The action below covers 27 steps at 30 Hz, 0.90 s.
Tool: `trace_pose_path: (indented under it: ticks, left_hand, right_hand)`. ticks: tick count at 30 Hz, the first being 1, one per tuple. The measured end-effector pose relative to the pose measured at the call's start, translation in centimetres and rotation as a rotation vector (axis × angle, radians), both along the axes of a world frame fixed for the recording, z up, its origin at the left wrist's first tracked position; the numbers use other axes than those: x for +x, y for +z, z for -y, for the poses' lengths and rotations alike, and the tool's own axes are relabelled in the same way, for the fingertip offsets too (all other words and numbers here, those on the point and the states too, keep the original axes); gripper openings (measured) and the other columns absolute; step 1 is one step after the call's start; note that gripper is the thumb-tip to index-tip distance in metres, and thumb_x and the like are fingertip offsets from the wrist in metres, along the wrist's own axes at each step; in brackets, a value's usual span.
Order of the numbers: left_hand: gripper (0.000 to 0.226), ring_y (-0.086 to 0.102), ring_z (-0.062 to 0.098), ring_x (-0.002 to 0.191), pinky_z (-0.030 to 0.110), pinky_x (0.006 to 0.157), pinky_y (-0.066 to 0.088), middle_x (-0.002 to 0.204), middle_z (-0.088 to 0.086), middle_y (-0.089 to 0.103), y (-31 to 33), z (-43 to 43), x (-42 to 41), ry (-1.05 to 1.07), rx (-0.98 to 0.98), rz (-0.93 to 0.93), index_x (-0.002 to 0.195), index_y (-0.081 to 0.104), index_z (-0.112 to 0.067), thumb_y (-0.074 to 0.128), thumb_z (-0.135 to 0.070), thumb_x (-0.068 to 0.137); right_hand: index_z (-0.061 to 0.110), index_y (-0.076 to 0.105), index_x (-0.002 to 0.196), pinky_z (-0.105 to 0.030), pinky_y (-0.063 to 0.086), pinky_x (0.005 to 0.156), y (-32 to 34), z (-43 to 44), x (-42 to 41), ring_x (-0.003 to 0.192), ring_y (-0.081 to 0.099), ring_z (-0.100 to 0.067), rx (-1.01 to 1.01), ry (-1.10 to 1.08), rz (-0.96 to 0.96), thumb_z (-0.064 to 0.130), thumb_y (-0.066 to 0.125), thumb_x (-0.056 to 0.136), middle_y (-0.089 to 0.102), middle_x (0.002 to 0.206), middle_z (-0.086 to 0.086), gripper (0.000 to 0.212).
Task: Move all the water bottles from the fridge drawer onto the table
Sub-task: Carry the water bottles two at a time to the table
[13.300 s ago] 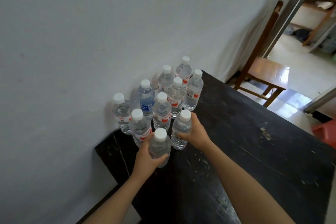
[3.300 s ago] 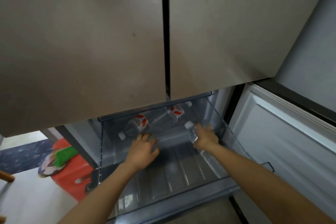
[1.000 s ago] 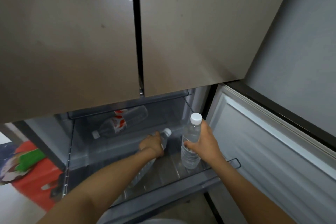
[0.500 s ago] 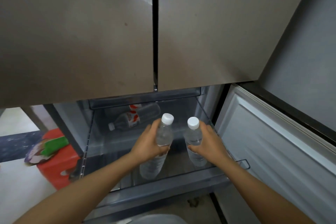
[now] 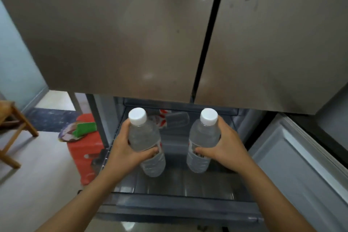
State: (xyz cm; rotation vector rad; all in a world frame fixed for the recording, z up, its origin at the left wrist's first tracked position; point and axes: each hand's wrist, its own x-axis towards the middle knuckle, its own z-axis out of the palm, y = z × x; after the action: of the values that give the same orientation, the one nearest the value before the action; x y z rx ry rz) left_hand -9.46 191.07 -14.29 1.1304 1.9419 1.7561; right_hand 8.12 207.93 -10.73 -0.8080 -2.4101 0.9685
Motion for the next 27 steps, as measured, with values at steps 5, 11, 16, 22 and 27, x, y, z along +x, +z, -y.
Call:
trace_pose_path:
  ticks: [5, 11, 16, 22, 27]
  left_hand:
    - [0.078, 0.055, -0.009, 0.097, 0.009, 0.073, 0.046, 0.107, -0.022, 0.051, 1.9, 4.8, -1.4, 0.255, 0.098, -0.048, 0.106, 0.04, -0.043, 0.087, -0.03, 0.045]
    - [0.077, 0.054, -0.019, 0.094, 0.0, 0.07, 0.044, 0.097, -0.043, 0.055, 3.8, 11.5, -3.3, 0.539, 0.207, -0.106, 0.103, 0.044, -0.056, 0.086, -0.023, 0.047]
    - [0.073, 0.055, -0.019, 0.091, 0.0, 0.069, 0.045, 0.096, -0.029, 0.061, 4.4, 18.2, -4.1, 0.806, 0.215, -0.088, 0.102, 0.043, -0.039, 0.077, 0.007, 0.057]
    - [0.069, 0.056, -0.01, 0.089, 0.02, 0.08, 0.049, 0.099, -0.018, 0.058, 5.1, 28.6, -3.6, 1.091, 0.146, -0.052, 0.104, 0.046, -0.042, 0.085, -0.013, 0.056]
    - [0.076, 0.051, 0.016, 0.102, 0.038, 0.088, 0.042, 0.113, -0.003, 0.052, 3.4, 34.9, -2.3, 1.241, 0.027, 0.018, 0.124, 0.042, -0.024, 0.08, -0.001, 0.062]
  right_hand:
    - [0.072, 0.023, 0.117, -0.02, 0.04, 0.096, 2.8, 2.3, -3.3, 0.116, 0.046, 0.003, 0.107, 0.321, 0.031, 0.032, 0.08, 0.062, 0.043, 0.126, 0.032, 0.09]
    - [0.079, 0.017, 0.113, -0.011, 0.038, 0.093, 4.7, 5.9, -8.5, 0.116, 0.043, 0.012, 0.152, 0.547, 0.009, 0.043, 0.078, 0.059, 0.043, 0.122, 0.037, 0.089]
    - [0.075, 0.023, 0.115, -0.012, 0.043, 0.089, 5.4, 10.6, -13.4, 0.114, 0.047, 0.007, 0.107, 0.688, -0.101, 0.052, 0.071, 0.055, 0.046, 0.121, 0.034, 0.08]
    - [0.064, 0.036, 0.111, -0.033, 0.051, 0.09, 4.5, 19.3, -19.3, 0.107, 0.056, -0.006, 0.004, 0.821, -0.161, 0.044, 0.08, 0.056, 0.055, 0.115, 0.018, 0.074]
    - [0.053, 0.04, 0.102, -0.01, 0.045, 0.077, 2.9, 26.1, -22.6, 0.098, 0.053, 0.012, -0.124, 0.958, -0.1, 0.026, 0.084, 0.06, 0.051, 0.1, 0.033, 0.067]
